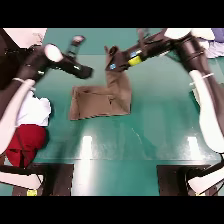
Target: Fold the shirts.
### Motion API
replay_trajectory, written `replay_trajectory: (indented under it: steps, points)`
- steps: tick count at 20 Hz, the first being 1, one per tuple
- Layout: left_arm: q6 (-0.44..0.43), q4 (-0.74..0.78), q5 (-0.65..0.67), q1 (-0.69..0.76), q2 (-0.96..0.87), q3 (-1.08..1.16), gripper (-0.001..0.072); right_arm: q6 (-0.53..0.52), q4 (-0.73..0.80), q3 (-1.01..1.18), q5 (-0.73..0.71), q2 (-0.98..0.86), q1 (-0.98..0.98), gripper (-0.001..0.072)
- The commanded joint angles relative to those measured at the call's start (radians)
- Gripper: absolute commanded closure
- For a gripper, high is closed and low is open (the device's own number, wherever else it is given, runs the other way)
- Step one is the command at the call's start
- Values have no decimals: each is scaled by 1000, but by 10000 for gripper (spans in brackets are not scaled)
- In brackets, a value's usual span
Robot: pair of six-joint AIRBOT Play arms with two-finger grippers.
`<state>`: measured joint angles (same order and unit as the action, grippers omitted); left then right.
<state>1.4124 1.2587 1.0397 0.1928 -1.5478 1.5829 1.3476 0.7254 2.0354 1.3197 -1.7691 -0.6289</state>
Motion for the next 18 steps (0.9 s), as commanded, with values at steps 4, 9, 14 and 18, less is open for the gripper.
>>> replay_trajectory:
  steps: [4, 9, 14, 18]
  points:
    - [2, 139, 65, -279, 174, 0, 680, -102, -1, 2, -349, -187, -235, 661]
    - [2, 113, 115, -312, 178, 0, 680, -102, 6, 3, -359, -214, -254, 298]
    - [1, 13, 143, -312, 178, 0, 679, -100, 45, -93, 19, -121, -84, 306]
    - [-11, -38, 163, -312, 178, 0, 680, -100, 55, -406, 41, 41, 81, 306]
